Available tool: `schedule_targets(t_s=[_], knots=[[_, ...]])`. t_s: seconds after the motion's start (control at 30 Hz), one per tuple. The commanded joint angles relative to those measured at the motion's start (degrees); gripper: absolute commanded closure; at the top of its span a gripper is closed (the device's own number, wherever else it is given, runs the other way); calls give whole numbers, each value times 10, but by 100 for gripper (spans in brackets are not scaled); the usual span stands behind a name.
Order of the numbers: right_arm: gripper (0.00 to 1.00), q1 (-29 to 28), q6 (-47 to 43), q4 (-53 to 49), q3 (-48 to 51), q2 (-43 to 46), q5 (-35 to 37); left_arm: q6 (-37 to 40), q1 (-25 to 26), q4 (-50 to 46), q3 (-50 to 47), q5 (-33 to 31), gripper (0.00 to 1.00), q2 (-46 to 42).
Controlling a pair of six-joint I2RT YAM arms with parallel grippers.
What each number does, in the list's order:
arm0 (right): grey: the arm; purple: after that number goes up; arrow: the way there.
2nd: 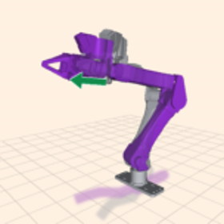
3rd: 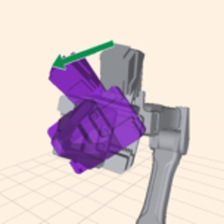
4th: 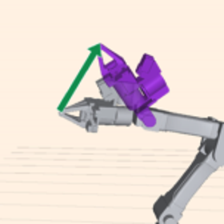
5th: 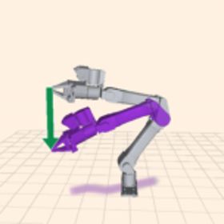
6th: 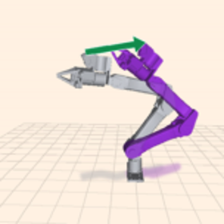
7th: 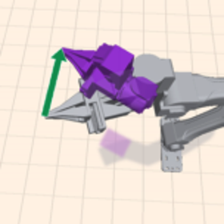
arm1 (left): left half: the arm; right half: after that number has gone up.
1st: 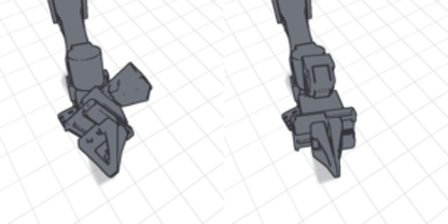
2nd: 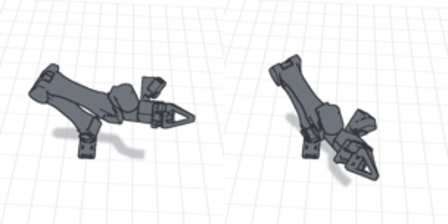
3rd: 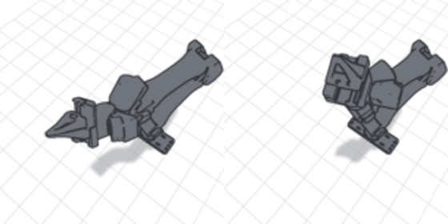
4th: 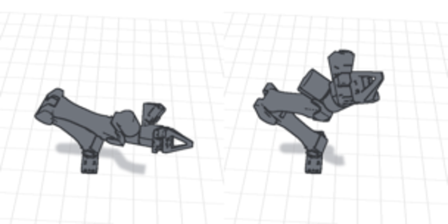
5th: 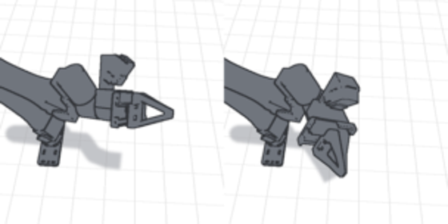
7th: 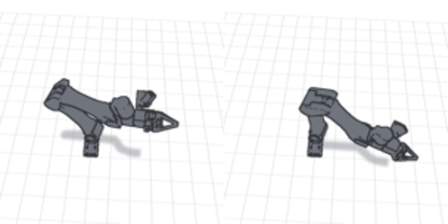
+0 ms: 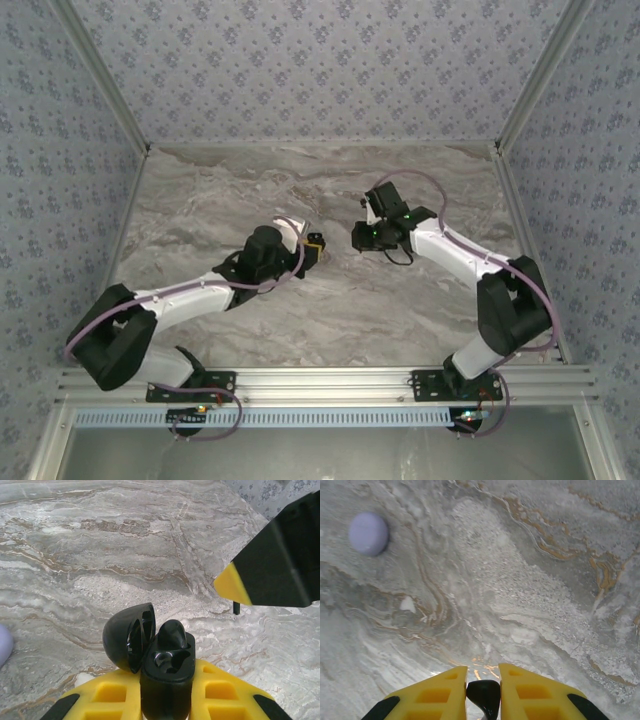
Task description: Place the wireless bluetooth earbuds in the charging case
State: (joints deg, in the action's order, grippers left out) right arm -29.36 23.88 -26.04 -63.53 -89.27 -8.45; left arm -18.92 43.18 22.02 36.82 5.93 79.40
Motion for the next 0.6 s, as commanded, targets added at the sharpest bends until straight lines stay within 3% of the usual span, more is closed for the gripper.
schedule_targets(t_s=[0.0,0.33,0.57], knots=[[79,2,-15,8,0,28,-21,12,3,65,13,29,84,16],[79,2,-40,20,-18,78,-42,74,2,234,-26,85,82,76],[79,2,-46,29,-26,104,-54,66,2,312,-25,122,82,116]])
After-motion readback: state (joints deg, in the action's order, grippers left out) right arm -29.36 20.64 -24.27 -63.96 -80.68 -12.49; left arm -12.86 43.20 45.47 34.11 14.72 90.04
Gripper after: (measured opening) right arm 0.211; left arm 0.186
